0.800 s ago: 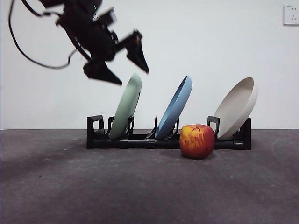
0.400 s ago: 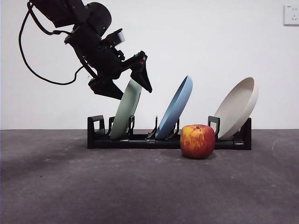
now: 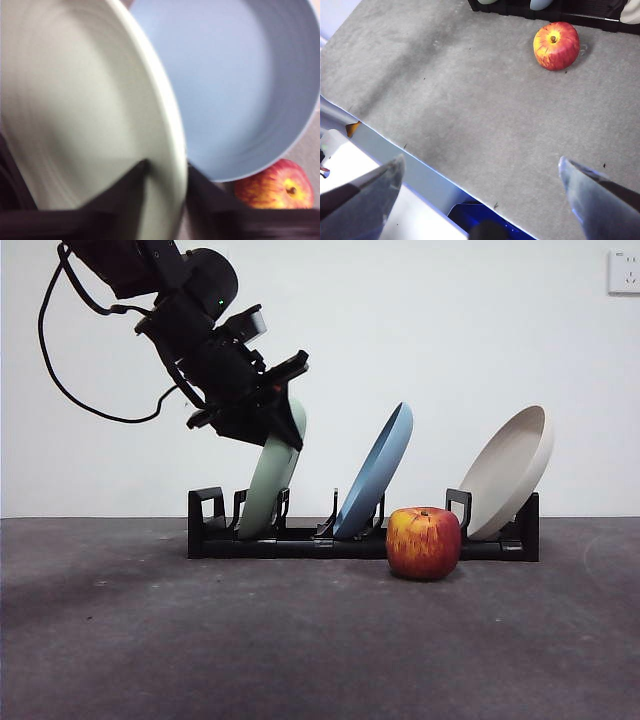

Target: Take the green plate from the plate rack,put the plate on the table,take the apple from the table,put the apple in the plate

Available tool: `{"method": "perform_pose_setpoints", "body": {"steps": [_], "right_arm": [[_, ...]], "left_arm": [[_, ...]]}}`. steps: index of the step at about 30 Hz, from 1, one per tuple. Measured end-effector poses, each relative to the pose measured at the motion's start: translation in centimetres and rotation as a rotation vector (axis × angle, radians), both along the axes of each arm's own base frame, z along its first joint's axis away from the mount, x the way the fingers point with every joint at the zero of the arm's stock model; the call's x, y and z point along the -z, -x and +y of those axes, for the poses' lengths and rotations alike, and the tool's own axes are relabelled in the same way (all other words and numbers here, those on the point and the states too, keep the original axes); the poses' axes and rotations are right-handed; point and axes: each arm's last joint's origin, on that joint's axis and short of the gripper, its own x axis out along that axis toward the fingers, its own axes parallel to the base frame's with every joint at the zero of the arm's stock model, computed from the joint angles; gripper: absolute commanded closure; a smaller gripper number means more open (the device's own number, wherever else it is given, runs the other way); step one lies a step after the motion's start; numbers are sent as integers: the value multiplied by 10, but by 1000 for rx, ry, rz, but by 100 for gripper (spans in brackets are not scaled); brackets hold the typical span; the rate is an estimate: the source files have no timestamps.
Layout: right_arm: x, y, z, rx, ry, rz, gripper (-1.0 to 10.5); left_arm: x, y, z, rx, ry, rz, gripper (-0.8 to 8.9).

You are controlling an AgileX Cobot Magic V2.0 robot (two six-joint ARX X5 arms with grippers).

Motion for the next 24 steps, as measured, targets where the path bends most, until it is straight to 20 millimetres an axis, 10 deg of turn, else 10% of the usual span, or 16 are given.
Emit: {"method": "perform_pose_setpoints", "body": {"steps": [12, 24], "right_arm": [[0, 0, 0, 0, 0, 0, 289], [0, 0, 0, 0, 0, 0, 289]], "left_arm": [[-26, 9, 9, -18, 6, -32, 822], [-116, 70, 28, 7, 6, -195, 821]]}}
